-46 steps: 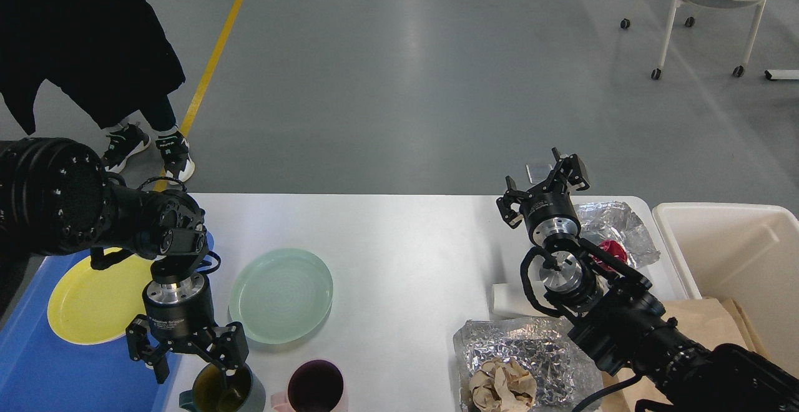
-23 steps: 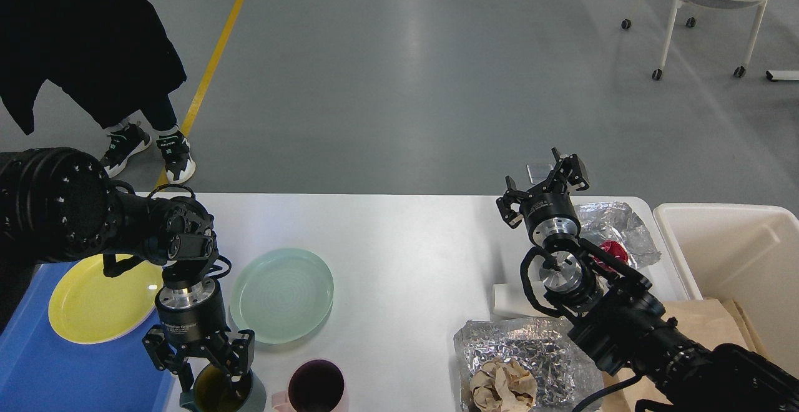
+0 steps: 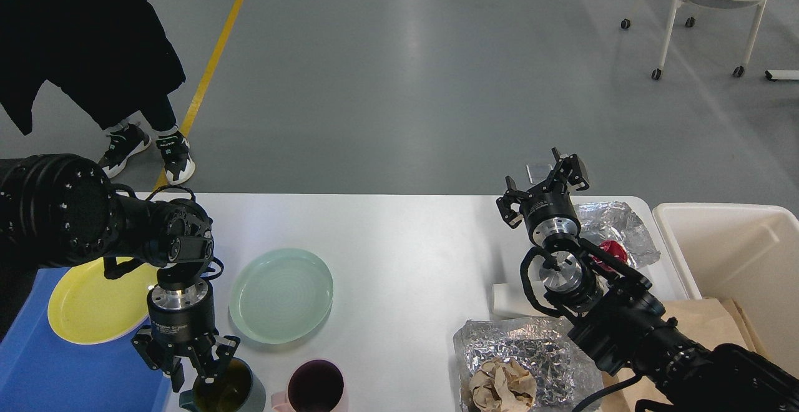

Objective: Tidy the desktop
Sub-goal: 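Close the left gripper around the olive-green cup, then lift the olive-green cup and carry it toward the blue tray corner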

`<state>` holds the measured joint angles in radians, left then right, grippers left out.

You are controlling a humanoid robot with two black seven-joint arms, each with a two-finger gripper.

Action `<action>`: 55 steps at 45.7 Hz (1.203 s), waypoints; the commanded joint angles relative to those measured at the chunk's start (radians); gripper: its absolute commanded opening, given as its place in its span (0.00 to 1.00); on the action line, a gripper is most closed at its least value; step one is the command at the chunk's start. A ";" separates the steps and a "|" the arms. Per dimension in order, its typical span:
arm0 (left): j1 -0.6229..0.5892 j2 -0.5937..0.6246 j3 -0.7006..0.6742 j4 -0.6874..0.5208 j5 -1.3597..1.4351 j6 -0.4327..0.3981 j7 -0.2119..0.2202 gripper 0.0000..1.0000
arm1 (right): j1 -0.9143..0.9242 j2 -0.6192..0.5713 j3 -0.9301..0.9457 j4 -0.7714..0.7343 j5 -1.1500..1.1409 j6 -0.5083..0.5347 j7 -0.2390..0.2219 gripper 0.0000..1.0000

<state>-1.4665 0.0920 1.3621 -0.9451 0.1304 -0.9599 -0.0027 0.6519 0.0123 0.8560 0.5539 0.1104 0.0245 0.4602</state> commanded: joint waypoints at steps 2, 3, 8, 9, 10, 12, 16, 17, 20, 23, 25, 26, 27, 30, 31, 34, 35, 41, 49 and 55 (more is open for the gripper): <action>0.008 0.000 -0.003 0.014 -0.002 0.000 0.001 0.21 | 0.000 0.000 0.000 0.000 0.000 0.000 0.000 1.00; 0.008 0.000 -0.003 0.016 -0.002 0.000 0.000 0.19 | 0.000 0.000 0.000 0.000 0.000 0.000 0.000 1.00; 0.006 0.000 -0.001 0.017 -0.003 0.000 -0.002 0.06 | 0.000 0.000 0.000 0.000 0.000 0.000 0.000 1.00; 0.006 0.000 -0.001 0.017 -0.003 0.000 -0.002 0.05 | 0.000 0.000 0.000 0.000 0.000 0.000 0.000 1.00; 0.006 0.000 -0.001 0.017 -0.003 0.000 -0.002 0.03 | 0.000 0.000 0.000 0.000 0.000 0.000 0.000 1.00; 0.006 0.000 -0.001 0.017 -0.005 0.000 -0.002 0.00 | 0.000 0.000 0.000 0.000 0.000 0.000 0.000 1.00; 0.005 0.002 -0.001 0.017 -0.006 0.000 -0.002 0.00 | 0.000 0.000 0.000 0.000 0.000 0.000 0.000 1.00; 0.003 0.002 -0.001 0.017 -0.006 0.000 -0.002 0.00 | 0.000 0.000 0.000 0.000 0.000 0.000 0.000 1.00; -0.003 0.008 0.000 0.016 -0.008 0.000 -0.002 0.00 | 0.000 0.000 0.000 0.000 0.000 0.000 0.000 1.00; -0.017 0.018 0.002 0.016 -0.011 0.000 -0.002 0.00 | 0.000 0.000 0.000 0.000 0.000 0.000 0.000 1.00; -0.029 0.026 0.003 0.016 -0.012 0.000 -0.003 0.00 | 0.000 0.000 0.000 0.000 0.000 0.000 0.000 1.00; -0.040 0.032 0.003 0.016 -0.012 0.000 -0.003 0.00 | 0.000 0.000 0.000 0.000 0.000 0.000 0.000 1.00; -0.052 0.041 0.005 0.016 -0.012 0.000 -0.003 0.00 | 0.000 0.000 0.000 0.000 0.000 0.000 0.000 1.00; -0.087 0.077 0.008 0.014 -0.011 0.000 -0.003 0.00 | 0.000 0.000 0.000 0.000 0.000 0.000 0.000 1.00; -0.098 0.087 0.006 0.011 -0.011 0.000 -0.003 0.00 | 0.000 0.000 0.000 0.000 0.000 0.000 0.000 1.00; -0.133 0.118 0.006 0.000 -0.009 0.000 -0.003 0.00 | 0.000 0.000 0.000 -0.002 0.000 0.000 0.000 1.00; -0.146 0.126 0.006 -0.003 -0.008 0.000 -0.003 0.00 | 0.000 0.000 0.000 -0.002 0.000 0.000 0.000 1.00; -0.207 0.153 0.005 -0.014 -0.008 0.000 -0.003 0.00 | 0.000 0.000 0.000 0.000 0.000 0.000 0.000 1.00; -0.302 0.299 0.000 -0.014 -0.011 0.000 -0.007 0.00 | 0.000 0.000 0.000 0.000 0.000 0.000 0.000 1.00; -0.308 0.402 0.000 -0.009 -0.014 0.000 -0.008 0.00 | 0.000 0.000 0.000 0.000 0.000 0.000 0.000 1.00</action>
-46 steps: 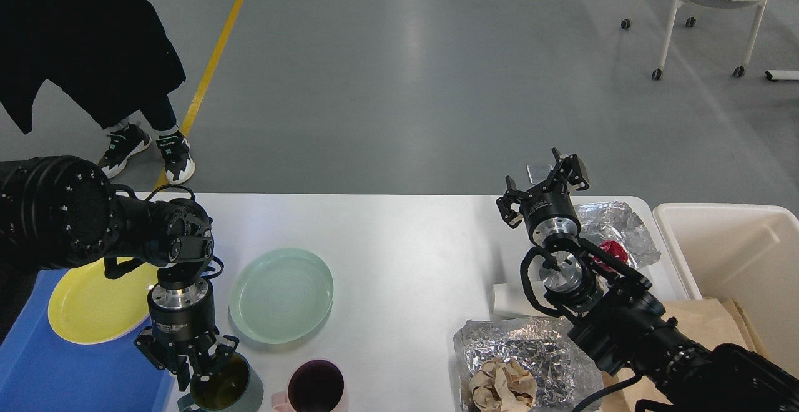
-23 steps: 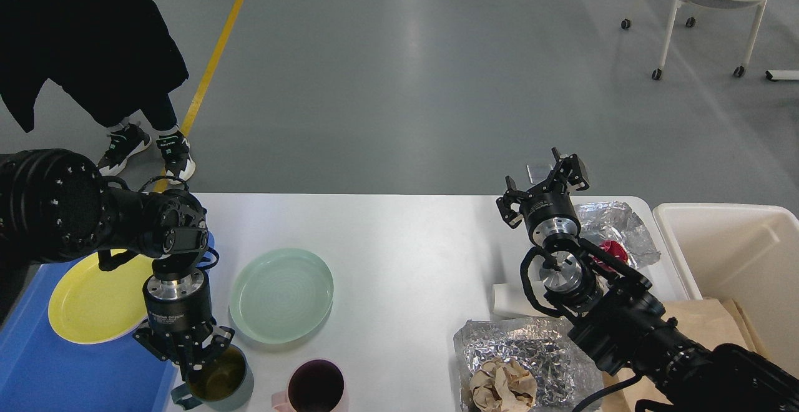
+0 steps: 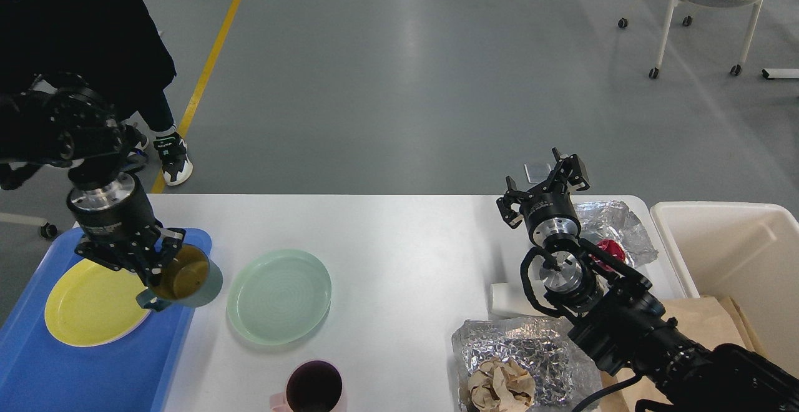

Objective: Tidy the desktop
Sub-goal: 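Lift the olive-green cup and carry it toward the blue tray corner, then lower the olive-green cup into the tray corner and open the left gripper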

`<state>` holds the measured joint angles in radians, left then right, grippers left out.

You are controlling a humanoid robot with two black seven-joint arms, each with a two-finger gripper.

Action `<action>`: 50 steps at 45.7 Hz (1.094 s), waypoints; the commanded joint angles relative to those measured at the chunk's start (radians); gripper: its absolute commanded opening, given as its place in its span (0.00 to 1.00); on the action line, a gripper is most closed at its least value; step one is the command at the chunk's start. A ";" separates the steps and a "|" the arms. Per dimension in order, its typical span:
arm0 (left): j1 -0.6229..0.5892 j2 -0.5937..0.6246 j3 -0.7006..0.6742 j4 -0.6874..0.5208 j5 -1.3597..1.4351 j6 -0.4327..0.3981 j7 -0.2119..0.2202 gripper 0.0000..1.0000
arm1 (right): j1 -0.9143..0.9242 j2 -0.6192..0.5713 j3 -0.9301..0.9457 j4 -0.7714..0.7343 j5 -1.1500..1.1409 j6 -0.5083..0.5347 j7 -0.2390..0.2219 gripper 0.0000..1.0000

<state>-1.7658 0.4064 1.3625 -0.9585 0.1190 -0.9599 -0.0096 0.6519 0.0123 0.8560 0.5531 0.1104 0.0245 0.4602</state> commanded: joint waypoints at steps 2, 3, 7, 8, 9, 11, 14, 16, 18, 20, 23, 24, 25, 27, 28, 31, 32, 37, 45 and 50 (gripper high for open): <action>-0.001 0.120 0.001 0.012 -0.002 0.000 -0.001 0.00 | 0.000 0.000 0.000 0.001 0.000 0.000 0.000 1.00; 0.003 0.135 0.001 0.017 -0.002 0.000 -0.001 0.00 | 0.000 0.000 0.000 0.001 0.000 0.000 0.000 1.00; 0.020 0.201 0.003 0.038 -0.004 0.000 -0.001 0.00 | 0.000 0.000 0.000 0.001 0.000 0.000 0.000 1.00; 0.031 0.221 0.001 0.043 -0.004 0.000 -0.001 0.00 | 0.000 0.000 0.000 -0.001 0.000 0.000 0.000 1.00; 0.043 0.241 0.000 0.047 -0.004 0.000 -0.001 0.00 | 0.000 0.000 0.000 0.001 0.000 0.000 0.000 1.00; 0.064 0.273 -0.002 0.057 -0.004 0.000 -0.001 0.00 | 0.000 0.000 0.000 0.001 0.000 0.000 0.000 1.00; 0.089 0.311 -0.002 0.064 -0.005 0.000 -0.003 0.00 | 0.000 0.000 0.000 0.001 0.000 0.000 0.000 1.00; 0.106 0.327 -0.002 0.066 -0.005 0.000 -0.003 0.00 | 0.000 0.000 0.000 0.001 0.000 0.000 0.000 1.00; 0.126 0.341 -0.002 0.067 -0.007 0.000 -0.004 0.00 | 0.000 0.000 0.000 0.001 0.000 0.000 0.000 1.00; 0.149 0.348 -0.002 0.067 -0.007 0.000 -0.007 0.00 | 0.000 0.000 0.002 0.001 0.000 0.000 0.000 1.00; 0.180 0.374 0.000 0.069 -0.009 0.000 -0.013 0.00 | 0.000 0.000 0.000 0.001 0.000 0.000 0.000 1.00; 0.190 0.387 0.000 0.069 -0.009 0.000 -0.019 0.00 | 0.000 0.000 0.000 0.001 0.000 0.000 0.000 1.00; 0.201 0.399 0.000 0.069 -0.009 0.000 -0.026 0.00 | 0.000 0.000 0.000 0.001 0.000 0.000 0.000 1.00; 0.224 0.419 0.000 0.072 -0.009 0.000 -0.036 0.00 | 0.000 0.000 0.000 0.001 0.000 0.000 0.000 1.00; 0.235 0.428 0.000 0.073 -0.009 0.000 -0.039 0.00 | 0.000 0.000 0.000 0.001 0.000 0.000 0.000 1.00; 0.276 0.446 0.000 0.083 -0.009 0.000 -0.044 0.00 | 0.000 0.000 0.000 0.001 0.000 0.000 0.000 1.00; 0.288 0.450 0.000 0.089 -0.009 0.000 -0.044 0.00 | 0.000 0.000 0.000 0.001 0.000 0.000 0.000 1.00; 0.342 0.457 -0.002 0.150 -0.009 0.000 -0.046 0.00 | 0.000 0.000 0.000 0.001 0.000 0.000 0.000 1.00; 0.397 0.465 -0.039 0.242 -0.012 0.000 -0.072 0.00 | 0.000 0.000 0.000 0.001 0.000 0.000 0.000 1.00; 0.440 0.460 -0.083 0.268 -0.012 0.000 -0.072 0.00 | 0.000 0.000 0.000 0.001 0.000 0.000 0.000 1.00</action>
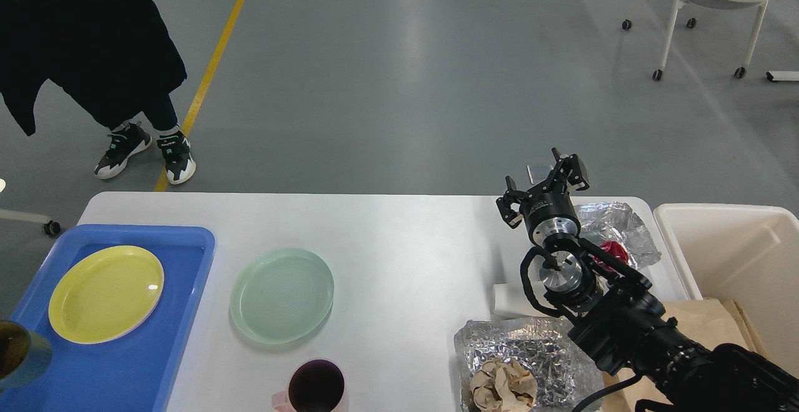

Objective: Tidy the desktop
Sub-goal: 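Lower the olive-green cup into the tray corner and open the left gripper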

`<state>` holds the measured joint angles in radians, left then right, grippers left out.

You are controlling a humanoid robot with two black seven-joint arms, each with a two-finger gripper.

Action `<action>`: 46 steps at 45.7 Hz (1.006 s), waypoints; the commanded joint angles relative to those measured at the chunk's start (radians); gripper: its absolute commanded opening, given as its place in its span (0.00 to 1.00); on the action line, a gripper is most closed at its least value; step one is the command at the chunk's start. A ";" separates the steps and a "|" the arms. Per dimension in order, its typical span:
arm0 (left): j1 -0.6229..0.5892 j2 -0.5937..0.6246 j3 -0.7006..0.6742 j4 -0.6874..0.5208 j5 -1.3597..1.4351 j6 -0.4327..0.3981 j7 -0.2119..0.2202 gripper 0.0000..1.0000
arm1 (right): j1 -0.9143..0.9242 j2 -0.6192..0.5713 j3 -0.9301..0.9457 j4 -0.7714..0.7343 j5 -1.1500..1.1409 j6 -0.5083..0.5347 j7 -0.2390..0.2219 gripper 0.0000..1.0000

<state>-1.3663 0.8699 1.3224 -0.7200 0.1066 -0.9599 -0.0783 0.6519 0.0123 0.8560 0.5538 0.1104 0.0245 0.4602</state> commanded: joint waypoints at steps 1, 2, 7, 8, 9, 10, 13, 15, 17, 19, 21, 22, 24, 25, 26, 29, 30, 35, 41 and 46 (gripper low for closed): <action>0.052 -0.005 -0.057 0.034 0.001 0.000 -0.003 0.00 | 0.000 0.000 0.000 0.000 0.000 0.000 0.000 1.00; 0.061 -0.008 -0.067 0.037 0.001 0.000 -0.003 0.00 | 0.000 0.000 0.000 0.000 0.000 0.000 0.000 1.00; 0.121 -0.012 -0.123 0.047 0.001 0.000 -0.002 0.00 | 0.000 0.000 0.000 0.000 0.000 0.000 0.000 1.00; 0.131 -0.012 -0.132 0.047 0.001 0.000 -0.002 0.00 | 0.000 0.000 0.000 0.000 0.000 0.000 0.000 1.00; 0.139 -0.014 -0.143 0.047 0.001 0.000 -0.002 0.00 | 0.000 0.000 0.000 0.000 0.000 0.000 0.000 1.00; 0.145 -0.014 -0.150 0.047 0.001 0.000 -0.002 0.00 | 0.000 0.000 0.000 0.000 0.000 0.000 0.000 1.00; 0.158 -0.015 -0.167 0.047 0.001 0.000 -0.002 0.00 | 0.000 0.000 0.000 0.000 0.000 0.000 0.000 1.00; 0.159 -0.014 -0.169 0.047 0.001 0.000 -0.002 0.00 | 0.000 0.000 0.000 0.000 0.000 0.000 0.000 1.00; 0.159 -0.014 -0.170 0.047 0.001 0.000 -0.002 0.00 | 0.000 0.000 0.000 0.000 0.000 0.000 0.000 1.00; 0.161 -0.012 -0.169 0.047 0.001 0.000 -0.002 0.00 | 0.000 0.000 0.000 0.000 0.000 0.000 0.000 1.00; 0.161 -0.012 -0.169 0.048 0.001 0.000 -0.002 0.00 | 0.000 0.000 0.000 0.000 0.000 0.000 0.000 1.00; 0.162 -0.012 -0.167 0.048 0.001 0.000 -0.002 0.00 | 0.000 0.000 0.000 0.000 0.000 0.000 0.000 1.00; 0.170 -0.011 -0.169 0.050 0.001 0.000 -0.002 0.00 | 0.000 0.000 0.000 0.000 0.000 0.000 0.000 1.00; 0.174 -0.012 -0.169 0.051 0.001 0.000 -0.002 0.00 | 0.000 0.000 0.000 0.000 0.000 0.000 0.000 1.00; 0.173 -0.012 -0.169 0.051 0.001 0.000 -0.002 0.00 | 0.000 0.000 0.000 0.000 0.000 0.000 0.000 1.00; 0.176 -0.014 -0.169 0.053 0.001 0.000 -0.003 0.00 | 0.000 0.000 0.000 0.000 0.000 0.000 0.000 1.00; 0.176 -0.014 -0.169 0.053 0.001 0.000 -0.003 0.00 | 0.000 0.000 0.000 0.000 0.000 0.000 0.000 1.00; 0.176 -0.015 -0.170 0.053 0.001 0.000 -0.003 0.00 | 0.000 0.000 0.000 0.000 0.000 0.000 0.000 1.00; 0.176 -0.017 -0.173 0.053 0.001 0.000 -0.003 0.00 | 0.000 0.000 0.000 0.000 0.000 0.000 0.000 1.00; 0.177 -0.017 -0.184 0.053 0.001 0.000 -0.002 0.00 | 0.000 0.000 0.000 0.000 0.000 0.000 0.000 1.00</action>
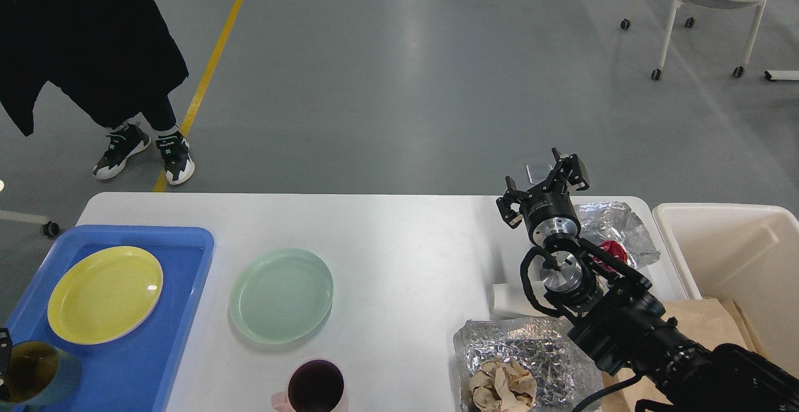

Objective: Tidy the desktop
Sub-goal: 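Lower the olive-green cup into the tray corner and open the left gripper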

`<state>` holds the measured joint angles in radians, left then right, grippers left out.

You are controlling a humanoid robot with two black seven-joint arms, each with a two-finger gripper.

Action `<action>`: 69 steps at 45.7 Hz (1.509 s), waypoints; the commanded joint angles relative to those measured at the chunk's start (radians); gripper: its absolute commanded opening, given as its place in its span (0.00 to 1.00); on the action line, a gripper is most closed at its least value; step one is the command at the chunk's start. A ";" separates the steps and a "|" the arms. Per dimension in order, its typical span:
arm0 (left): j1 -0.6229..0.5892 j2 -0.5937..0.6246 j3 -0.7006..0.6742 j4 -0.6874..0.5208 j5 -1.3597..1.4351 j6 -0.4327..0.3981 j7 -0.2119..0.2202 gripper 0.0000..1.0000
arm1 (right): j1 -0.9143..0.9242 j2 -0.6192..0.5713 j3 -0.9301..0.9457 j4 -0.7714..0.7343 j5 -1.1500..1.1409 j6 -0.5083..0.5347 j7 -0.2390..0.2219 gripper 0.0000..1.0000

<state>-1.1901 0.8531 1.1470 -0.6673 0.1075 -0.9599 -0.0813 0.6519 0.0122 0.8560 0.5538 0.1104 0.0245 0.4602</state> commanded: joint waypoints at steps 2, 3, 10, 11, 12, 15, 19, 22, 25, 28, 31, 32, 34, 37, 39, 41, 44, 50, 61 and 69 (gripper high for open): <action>0.004 0.000 -0.009 0.000 0.000 0.000 0.002 0.00 | 0.000 0.000 0.000 0.000 0.000 0.000 0.000 1.00; 0.009 0.000 -0.010 0.000 0.000 0.000 0.002 0.00 | 0.000 0.000 0.000 0.000 0.000 0.000 0.000 1.00; 0.043 -0.022 -0.024 0.000 0.000 0.000 0.005 0.00 | 0.000 0.000 0.000 0.000 0.000 0.000 0.000 1.00; 0.046 -0.025 -0.026 0.000 0.000 0.000 0.005 0.00 | 0.000 0.000 0.000 0.000 0.000 0.000 0.000 1.00; 0.049 -0.026 -0.027 0.000 0.000 0.000 0.005 0.00 | 0.000 0.000 0.000 0.000 0.000 0.000 0.000 1.00; 0.058 -0.028 -0.032 0.000 0.000 0.000 0.005 0.00 | 0.000 0.000 0.000 0.000 0.000 0.000 0.000 1.00; 0.060 -0.029 -0.032 0.000 0.000 0.000 0.005 0.00 | 0.000 0.000 0.000 0.000 0.000 0.000 0.000 1.00; 0.060 -0.029 -0.032 0.002 0.000 0.000 0.005 0.00 | 0.000 0.000 0.000 0.000 0.000 0.000 0.000 1.00; 0.060 -0.029 -0.032 0.000 0.000 0.000 0.005 0.00 | 0.000 0.000 0.000 0.000 0.000 0.000 0.000 1.00; 0.060 -0.029 -0.032 0.002 0.001 0.000 0.006 0.02 | 0.000 0.000 0.000 0.000 0.000 0.000 0.000 1.00; 0.060 -0.029 -0.032 0.002 0.001 0.000 0.006 0.03 | 0.000 0.000 0.000 0.000 0.000 0.000 0.000 1.00; 0.060 -0.029 -0.032 0.002 0.001 0.000 0.008 0.04 | 0.000 0.000 0.000 0.000 0.000 0.000 0.000 1.00; 0.061 -0.028 -0.030 0.002 0.003 0.000 0.008 0.05 | 0.000 0.000 0.000 0.000 0.000 0.000 0.000 1.00; 0.061 -0.028 -0.029 0.002 0.003 0.000 0.008 0.09 | 0.000 0.000 0.000 0.000 0.000 0.000 0.000 1.00; 0.061 -0.028 -0.029 0.002 0.003 0.000 0.008 0.11 | 0.000 0.000 0.000 0.000 0.000 0.000 0.000 1.00; 0.063 -0.028 -0.029 0.002 0.003 0.000 0.008 0.14 | 0.000 0.000 0.000 0.000 0.000 0.000 0.000 1.00; 0.063 -0.026 -0.027 0.002 0.005 0.000 0.009 0.17 | 0.000 0.000 0.000 0.000 0.000 0.000 0.000 1.00; 0.064 -0.026 -0.020 0.003 0.015 0.000 0.012 0.25 | 0.000 0.000 0.000 0.000 0.000 0.000 0.000 1.00; 0.053 -0.009 -0.018 0.003 0.017 0.000 0.014 0.38 | 0.000 0.000 0.000 0.000 0.000 0.000 0.000 1.00; 0.038 0.012 -0.020 0.003 0.017 0.000 0.014 0.51 | 0.000 0.000 0.000 0.000 0.000 0.000 0.000 1.00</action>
<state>-1.1398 0.8544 1.1293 -0.6627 0.1243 -0.9599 -0.0678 0.6519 0.0122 0.8560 0.5538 0.1104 0.0245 0.4602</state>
